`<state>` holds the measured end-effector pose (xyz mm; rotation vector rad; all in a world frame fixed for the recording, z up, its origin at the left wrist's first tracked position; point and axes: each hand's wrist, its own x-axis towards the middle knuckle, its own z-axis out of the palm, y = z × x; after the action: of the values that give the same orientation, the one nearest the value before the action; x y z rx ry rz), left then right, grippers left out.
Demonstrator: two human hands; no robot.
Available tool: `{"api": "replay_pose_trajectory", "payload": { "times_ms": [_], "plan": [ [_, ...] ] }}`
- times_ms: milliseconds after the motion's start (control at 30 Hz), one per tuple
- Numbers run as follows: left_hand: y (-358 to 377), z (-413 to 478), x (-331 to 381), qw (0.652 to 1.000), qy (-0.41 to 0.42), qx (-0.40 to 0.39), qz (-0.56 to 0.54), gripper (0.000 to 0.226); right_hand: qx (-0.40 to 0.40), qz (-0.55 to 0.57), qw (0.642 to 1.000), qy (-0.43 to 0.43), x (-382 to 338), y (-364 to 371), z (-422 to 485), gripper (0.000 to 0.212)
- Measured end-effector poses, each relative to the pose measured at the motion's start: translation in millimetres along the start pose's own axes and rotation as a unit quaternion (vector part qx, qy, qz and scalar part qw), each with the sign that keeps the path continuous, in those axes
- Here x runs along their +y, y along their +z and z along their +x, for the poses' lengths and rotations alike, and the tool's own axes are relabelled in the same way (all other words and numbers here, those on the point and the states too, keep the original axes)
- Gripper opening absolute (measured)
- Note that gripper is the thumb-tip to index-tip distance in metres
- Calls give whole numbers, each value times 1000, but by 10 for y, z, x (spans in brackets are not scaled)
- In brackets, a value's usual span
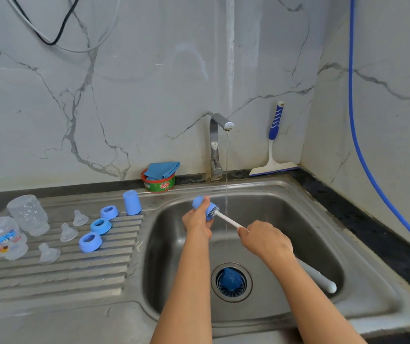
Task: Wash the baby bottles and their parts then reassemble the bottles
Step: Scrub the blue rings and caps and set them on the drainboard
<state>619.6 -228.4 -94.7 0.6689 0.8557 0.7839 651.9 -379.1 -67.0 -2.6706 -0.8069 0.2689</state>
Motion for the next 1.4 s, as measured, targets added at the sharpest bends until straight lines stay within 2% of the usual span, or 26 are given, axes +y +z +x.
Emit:
{"api": "replay_pose_trajectory", "payload": {
  "times_ms": [167,367,433,500,600,733,900,1000,1100,1167,1300,1400],
  "plan": [
    [-33,10,-68,992,82,90,31,39,-37,-28,999,-27,-1,-46,-11,42],
    [-44,-55,-85,983,121,131,36,47,-76,-43,996,-21,-8,-38,-27,39],
    [-82,18,-36,972,165,165,36,50,-61,-65,996,-2,33,-84,-52,31],
    [-132,75,16,967,176,182,26,52,-29,-65,997,31,94,-156,-57,26],
    [-144,56,-18,978,131,160,38,52,-25,-20,997,64,135,-178,-31,32],
    [-113,105,-130,990,91,79,75,51,-36,11,997,73,129,-123,-13,36],
    [3,76,-211,997,8,-7,74,27,-27,52,994,94,148,-79,40,36],
    [162,59,-190,991,-26,-70,109,33,-19,66,992,109,160,-65,61,34],
    [376,97,-165,966,6,-122,227,37,-12,73,991,113,172,-84,69,35],
    [492,127,-125,953,46,-139,265,41,-13,72,991,113,181,-96,76,34],
    [506,219,-71,952,81,-140,261,50,-21,65,991,116,181,-70,101,32],
    [418,248,-70,969,48,-129,206,40,-26,61,991,113,164,-49,103,32]
  ]
}}
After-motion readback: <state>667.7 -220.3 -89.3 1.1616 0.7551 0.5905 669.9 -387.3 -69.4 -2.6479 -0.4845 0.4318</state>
